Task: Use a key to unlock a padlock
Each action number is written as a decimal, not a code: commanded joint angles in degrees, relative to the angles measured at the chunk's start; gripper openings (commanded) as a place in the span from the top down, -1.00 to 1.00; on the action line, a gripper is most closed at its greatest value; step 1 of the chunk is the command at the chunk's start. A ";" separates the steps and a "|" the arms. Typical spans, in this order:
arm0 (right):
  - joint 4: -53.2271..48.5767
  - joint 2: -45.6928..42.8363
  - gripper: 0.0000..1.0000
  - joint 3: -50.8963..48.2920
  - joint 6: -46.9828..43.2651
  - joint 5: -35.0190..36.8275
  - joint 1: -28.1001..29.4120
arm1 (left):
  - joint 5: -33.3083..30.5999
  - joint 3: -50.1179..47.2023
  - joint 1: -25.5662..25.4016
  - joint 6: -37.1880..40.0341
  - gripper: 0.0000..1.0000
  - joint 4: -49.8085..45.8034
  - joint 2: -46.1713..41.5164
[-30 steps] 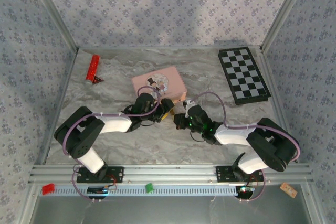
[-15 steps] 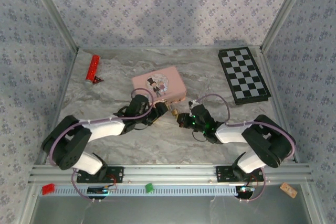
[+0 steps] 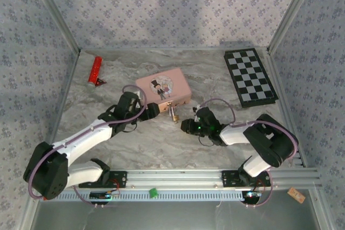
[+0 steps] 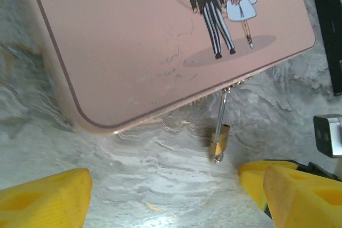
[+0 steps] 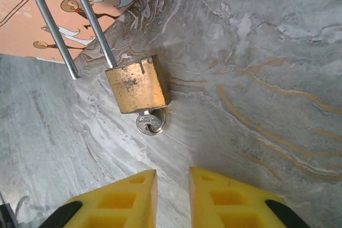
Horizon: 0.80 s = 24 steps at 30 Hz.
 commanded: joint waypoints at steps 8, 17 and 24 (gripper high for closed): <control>-5.57 -3.33 0.39 3.20 -10.39 -2.92 -3.17 | -8.16 4.48 5.28 11.30 -0.81 -9.19 -3.44; -1.52 0.87 0.34 8.95 -17.94 -5.01 -6.36 | 0.78 4.95 9.59 12.67 -0.86 -2.24 3.56; 5.62 7.74 0.34 11.95 -14.43 -6.37 -6.98 | 4.49 4.95 12.07 11.45 -0.90 1.10 8.69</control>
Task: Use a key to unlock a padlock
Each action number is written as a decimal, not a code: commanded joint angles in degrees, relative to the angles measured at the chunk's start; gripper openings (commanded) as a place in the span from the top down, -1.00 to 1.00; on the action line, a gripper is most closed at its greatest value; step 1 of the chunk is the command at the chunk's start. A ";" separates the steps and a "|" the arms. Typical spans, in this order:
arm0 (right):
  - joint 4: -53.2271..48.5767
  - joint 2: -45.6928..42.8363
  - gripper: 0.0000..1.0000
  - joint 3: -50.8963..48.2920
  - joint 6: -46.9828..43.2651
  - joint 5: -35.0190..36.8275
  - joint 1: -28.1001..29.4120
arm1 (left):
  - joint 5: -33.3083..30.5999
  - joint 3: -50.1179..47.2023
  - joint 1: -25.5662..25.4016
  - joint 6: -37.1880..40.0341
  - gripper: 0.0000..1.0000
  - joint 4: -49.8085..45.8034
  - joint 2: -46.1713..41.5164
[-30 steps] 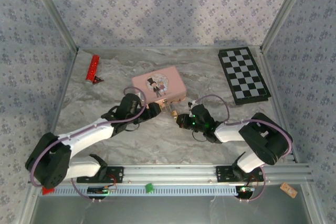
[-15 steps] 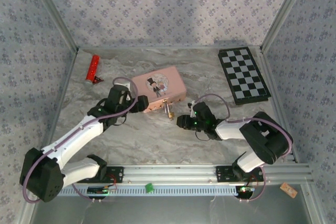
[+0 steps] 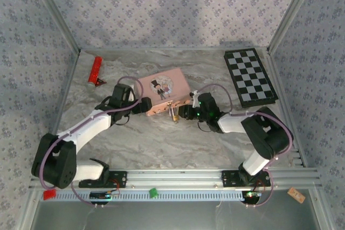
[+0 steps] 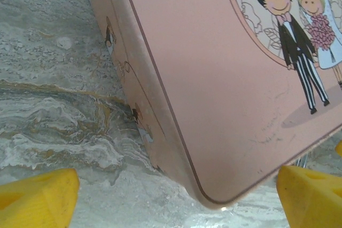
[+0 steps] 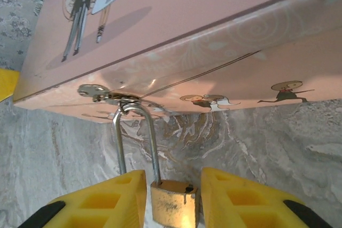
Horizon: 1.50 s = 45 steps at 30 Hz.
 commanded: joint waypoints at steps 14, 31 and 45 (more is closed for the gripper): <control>11.75 10.53 0.19 3.44 6.06 -3.47 0.11 | 11.71 0.62 -0.55 -5.73 -0.85 8.66 8.71; 14.92 12.03 0.28 3.19 6.74 -8.55 -1.96 | 11.62 0.23 -8.70 -9.97 -0.82 11.71 10.43; 20.48 12.60 0.53 0.64 9.59 -10.01 -2.81 | 8.55 -0.52 -8.66 -12.02 -0.82 12.03 10.59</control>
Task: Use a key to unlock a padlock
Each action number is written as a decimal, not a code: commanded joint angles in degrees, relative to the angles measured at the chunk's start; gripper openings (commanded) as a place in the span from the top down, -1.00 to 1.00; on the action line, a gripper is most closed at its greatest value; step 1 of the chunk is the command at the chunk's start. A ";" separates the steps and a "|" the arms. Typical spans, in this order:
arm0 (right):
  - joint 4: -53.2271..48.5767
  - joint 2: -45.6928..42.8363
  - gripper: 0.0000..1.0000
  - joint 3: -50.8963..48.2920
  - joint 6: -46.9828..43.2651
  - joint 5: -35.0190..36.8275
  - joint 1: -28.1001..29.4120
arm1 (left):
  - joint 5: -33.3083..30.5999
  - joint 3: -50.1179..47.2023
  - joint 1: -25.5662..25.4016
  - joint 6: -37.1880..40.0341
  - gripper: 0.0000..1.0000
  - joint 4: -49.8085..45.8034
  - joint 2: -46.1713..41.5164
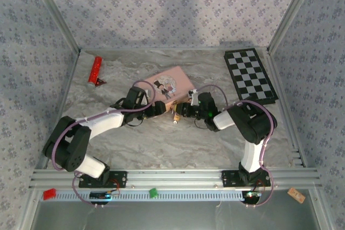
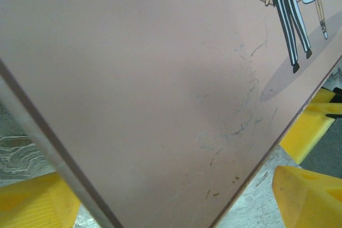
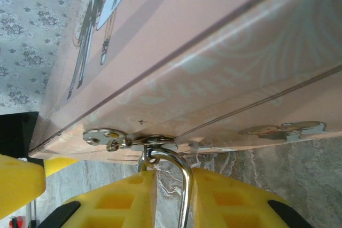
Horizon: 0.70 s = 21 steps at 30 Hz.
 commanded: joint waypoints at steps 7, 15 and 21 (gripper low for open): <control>4.95 0.50 0.58 -1.91 3.60 -0.13 -0.52 | -0.91 -0.08 -0.59 -0.36 -0.81 0.58 1.23; 5.01 0.86 0.73 -1.78 4.53 0.66 -0.70 | -1.41 -0.25 -0.54 -0.94 -0.79 0.02 1.52; 4.34 0.49 0.82 -1.23 5.11 1.14 -0.56 | -1.60 -0.71 -0.59 -0.98 -0.79 0.13 1.26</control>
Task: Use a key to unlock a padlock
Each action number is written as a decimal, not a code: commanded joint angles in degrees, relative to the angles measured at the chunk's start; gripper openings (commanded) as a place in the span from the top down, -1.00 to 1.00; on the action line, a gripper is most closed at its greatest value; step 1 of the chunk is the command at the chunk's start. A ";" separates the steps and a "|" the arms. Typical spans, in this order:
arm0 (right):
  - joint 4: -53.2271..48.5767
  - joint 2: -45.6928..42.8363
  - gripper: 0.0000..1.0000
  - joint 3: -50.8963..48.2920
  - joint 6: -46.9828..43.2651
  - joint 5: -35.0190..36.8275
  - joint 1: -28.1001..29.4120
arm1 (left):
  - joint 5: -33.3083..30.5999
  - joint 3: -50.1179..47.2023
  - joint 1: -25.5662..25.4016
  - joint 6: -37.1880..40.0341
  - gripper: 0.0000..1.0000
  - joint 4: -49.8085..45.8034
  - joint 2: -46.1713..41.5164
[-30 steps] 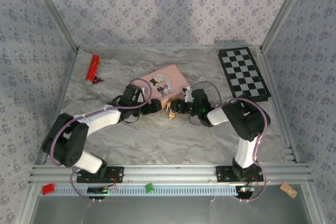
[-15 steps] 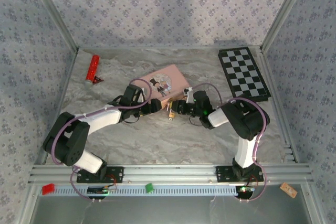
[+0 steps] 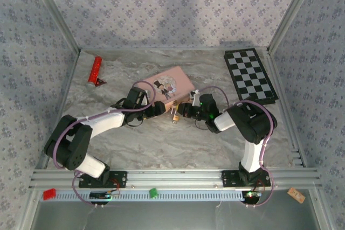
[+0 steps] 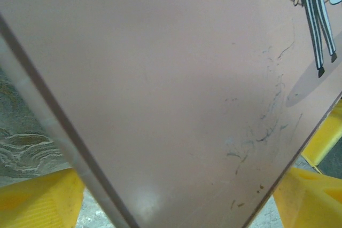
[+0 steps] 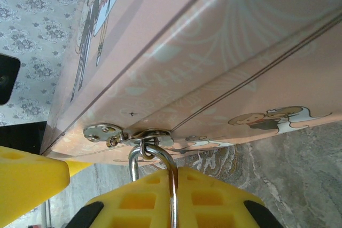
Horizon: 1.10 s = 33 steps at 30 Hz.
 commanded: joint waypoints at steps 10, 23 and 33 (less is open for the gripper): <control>1.06 1.98 0.73 1.56 0.13 0.80 0.27 | -0.51 -0.48 -0.53 -0.02 -0.78 0.35 -0.16; 1.95 2.26 0.80 2.16 0.95 1.35 0.40 | -0.68 -0.65 -0.64 -0.57 -0.77 -0.16 -1.03; -5.32 -2.06 1.00 2.66 3.58 4.73 0.06 | -2.30 -0.71 -0.56 -2.02 -0.76 0.38 -0.30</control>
